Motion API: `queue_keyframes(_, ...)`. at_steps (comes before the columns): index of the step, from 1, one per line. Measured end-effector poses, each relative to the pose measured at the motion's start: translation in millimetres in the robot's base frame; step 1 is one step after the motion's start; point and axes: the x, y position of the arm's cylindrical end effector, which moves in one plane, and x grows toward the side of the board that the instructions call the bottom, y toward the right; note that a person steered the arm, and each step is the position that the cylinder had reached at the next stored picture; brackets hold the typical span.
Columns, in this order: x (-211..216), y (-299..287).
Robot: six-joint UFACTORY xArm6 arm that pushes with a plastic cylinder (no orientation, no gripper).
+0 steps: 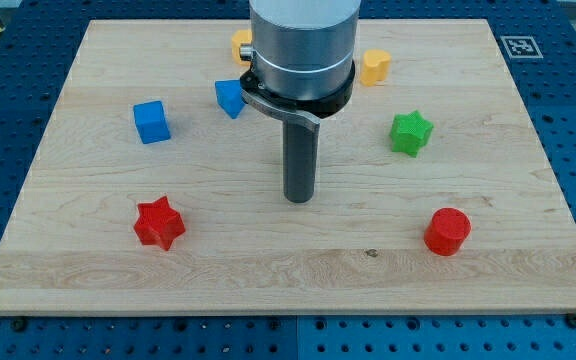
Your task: Push the green circle left to the green star
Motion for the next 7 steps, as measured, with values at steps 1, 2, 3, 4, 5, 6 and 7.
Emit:
queue_keyframes(1,-7.5,0.0)
queue_keyframes(2,-30.6,0.0)
queue_keyframes(3,-31.3,0.0)
queue_keyframes(4,-32.0,-7.8)
queue_keyframes(5,-36.1,-19.1)
queue_keyframes(6,-36.1,-18.8)
queue_keyframes(7,-36.1,-18.8)
